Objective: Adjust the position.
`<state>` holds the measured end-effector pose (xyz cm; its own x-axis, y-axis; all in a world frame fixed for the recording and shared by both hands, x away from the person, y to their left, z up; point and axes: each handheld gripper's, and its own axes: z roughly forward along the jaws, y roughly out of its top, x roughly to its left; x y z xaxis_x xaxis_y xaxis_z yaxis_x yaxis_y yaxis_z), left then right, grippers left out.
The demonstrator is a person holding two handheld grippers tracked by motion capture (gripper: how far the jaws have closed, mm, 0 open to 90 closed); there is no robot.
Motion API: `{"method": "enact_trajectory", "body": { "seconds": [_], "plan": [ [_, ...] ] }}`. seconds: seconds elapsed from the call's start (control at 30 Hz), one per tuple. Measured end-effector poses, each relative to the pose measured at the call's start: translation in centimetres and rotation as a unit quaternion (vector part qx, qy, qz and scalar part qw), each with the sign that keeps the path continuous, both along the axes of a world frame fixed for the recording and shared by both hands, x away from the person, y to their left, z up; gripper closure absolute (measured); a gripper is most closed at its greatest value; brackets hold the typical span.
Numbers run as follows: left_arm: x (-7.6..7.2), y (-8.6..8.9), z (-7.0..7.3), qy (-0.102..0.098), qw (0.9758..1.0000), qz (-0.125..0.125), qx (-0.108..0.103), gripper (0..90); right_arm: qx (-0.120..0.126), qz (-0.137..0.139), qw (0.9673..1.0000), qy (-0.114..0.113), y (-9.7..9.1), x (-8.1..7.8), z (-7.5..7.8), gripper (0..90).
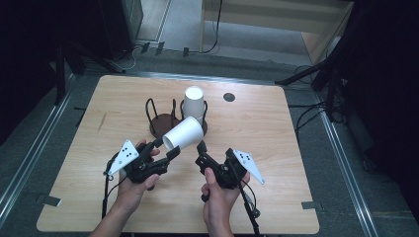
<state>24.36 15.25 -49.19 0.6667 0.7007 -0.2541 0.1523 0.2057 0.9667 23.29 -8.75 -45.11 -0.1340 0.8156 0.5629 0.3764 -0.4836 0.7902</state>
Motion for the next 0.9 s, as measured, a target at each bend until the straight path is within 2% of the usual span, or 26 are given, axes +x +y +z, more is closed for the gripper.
{"method": "enact_trajectory", "body": {
  "seconds": [0.1,0.2,0.47,0.7,0.77,0.8,0.83,0.9],
  "plan": [
    [-0.1,-0.3,-0.2,-0.002,1.0000,-0.005,-0.006,37.1,0.028,0.008,0.9995,0.011,0.2,-0.1,0.0,0.0],
    [-0.2,-0.6,-0.3,-0.005,0.9999,-0.010,-0.002,37.1,0.052,0.017,0.9984,0.016,0.4,-0.1,-0.2,0.0],
    [-0.5,-1.5,-0.5,-0.013,0.9996,-0.027,0.001,37.1,0.122,0.036,0.9909,0.042,0.9,-0.1,-0.6,0.0],
    [-0.7,-2.1,-0.6,-0.020,0.9992,-0.034,0.003,37.1,0.149,0.044,0.9862,0.056,1.0,0.1,-0.7,0.0],
    [-0.8,-2.3,-0.6,-0.024,0.9990,-0.037,0.004,37.1,0.159,0.048,0.9842,0.061,1.0,0.1,-0.7,0.0],
    [-0.8,-2.4,-0.6,-0.024,0.9990,-0.038,0.005,37.1,0.169,0.053,0.9821,0.064,0.9,0.2,-0.6,0.0],
    [-0.8,-2.5,-0.7,-0.025,0.9989,-0.040,0.006,37.1,0.169,0.052,0.9821,0.063,0.9,0.2,-0.7,0.0],
    [-0.9,-2.7,-0.7,-0.028,0.9987,-0.042,0.009,37.1,0.179,0.055,0.9800,0.066,0.8,0.3,-0.6,0.0]
  ]
}}
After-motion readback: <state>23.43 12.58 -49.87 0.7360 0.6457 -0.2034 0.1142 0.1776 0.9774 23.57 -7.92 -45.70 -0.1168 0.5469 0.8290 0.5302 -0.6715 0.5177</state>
